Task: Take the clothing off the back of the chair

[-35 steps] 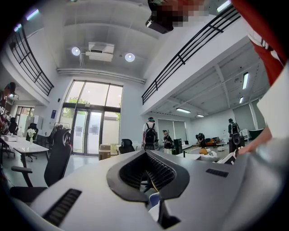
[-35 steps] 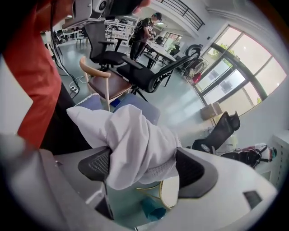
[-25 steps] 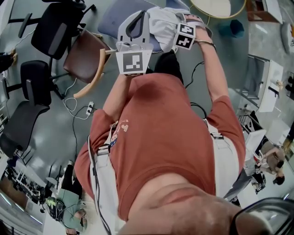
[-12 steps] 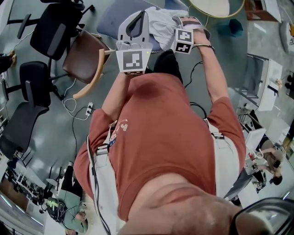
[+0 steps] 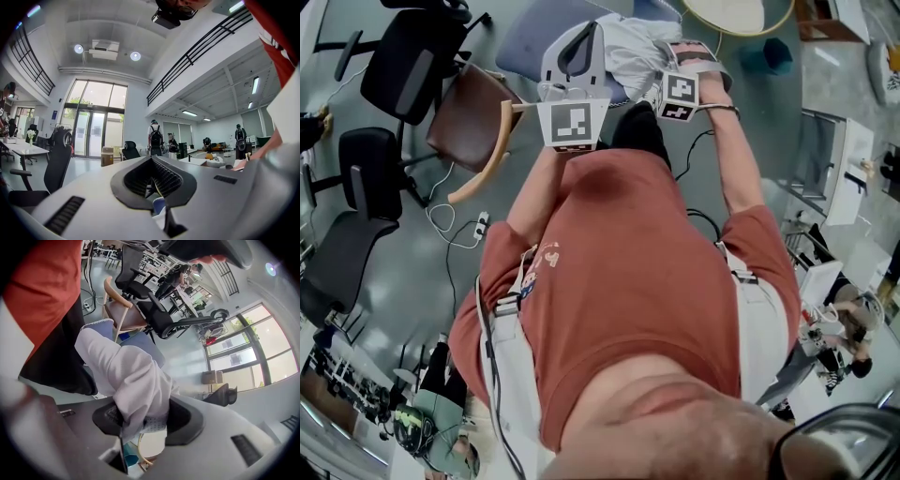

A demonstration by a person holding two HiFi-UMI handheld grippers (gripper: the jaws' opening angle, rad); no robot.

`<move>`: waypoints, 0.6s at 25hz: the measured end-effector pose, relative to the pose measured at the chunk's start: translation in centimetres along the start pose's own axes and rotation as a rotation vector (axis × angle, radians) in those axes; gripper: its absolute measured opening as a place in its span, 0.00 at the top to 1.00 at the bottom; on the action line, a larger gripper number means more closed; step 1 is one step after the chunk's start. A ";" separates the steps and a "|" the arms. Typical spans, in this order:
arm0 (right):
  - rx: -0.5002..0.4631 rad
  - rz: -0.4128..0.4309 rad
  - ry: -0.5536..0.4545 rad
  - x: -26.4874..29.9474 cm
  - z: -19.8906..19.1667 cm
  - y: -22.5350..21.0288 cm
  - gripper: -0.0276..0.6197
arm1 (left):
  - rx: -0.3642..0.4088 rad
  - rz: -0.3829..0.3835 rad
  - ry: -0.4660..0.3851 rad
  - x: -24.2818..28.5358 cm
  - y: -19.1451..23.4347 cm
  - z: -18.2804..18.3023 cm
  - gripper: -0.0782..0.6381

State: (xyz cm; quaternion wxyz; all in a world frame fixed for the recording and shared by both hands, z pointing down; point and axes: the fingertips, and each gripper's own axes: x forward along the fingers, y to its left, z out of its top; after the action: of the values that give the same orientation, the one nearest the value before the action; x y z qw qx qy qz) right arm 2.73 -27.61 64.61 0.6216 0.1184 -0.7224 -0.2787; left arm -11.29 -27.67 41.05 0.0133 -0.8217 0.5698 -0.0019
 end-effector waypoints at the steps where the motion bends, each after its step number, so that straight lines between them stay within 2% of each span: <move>1: 0.007 -0.012 0.001 -0.3 0.0 0.0 0.63 | -0.002 0.001 0.000 -0.1 0.0 0.0 0.87; 3: 0.047 -0.027 -0.001 -1.0 -0.3 0.1 0.68 | -0.005 0.000 -0.004 -0.2 0.0 0.0 0.87; 6: 0.173 -0.055 -0.023 -1.7 -0.6 0.2 0.79 | -0.012 -0.002 -0.009 -0.4 -0.1 0.0 0.87; 10: 0.292 -0.133 -0.044 -2.0 -1.1 0.4 0.84 | -0.016 -0.014 -0.010 -0.2 -1.2 -0.1 0.87; 15: 0.525 -0.175 -0.102 -2.4 -1.5 0.3 0.87 | -0.009 -0.025 -0.011 -0.4 -2.2 0.2 0.87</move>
State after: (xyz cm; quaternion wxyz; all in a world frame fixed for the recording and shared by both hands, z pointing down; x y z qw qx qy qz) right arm 4.69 -26.52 62.91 0.5062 0.3230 -0.7873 -0.1402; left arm -9.36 -26.50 40.95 0.0128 -0.8289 0.5593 0.0051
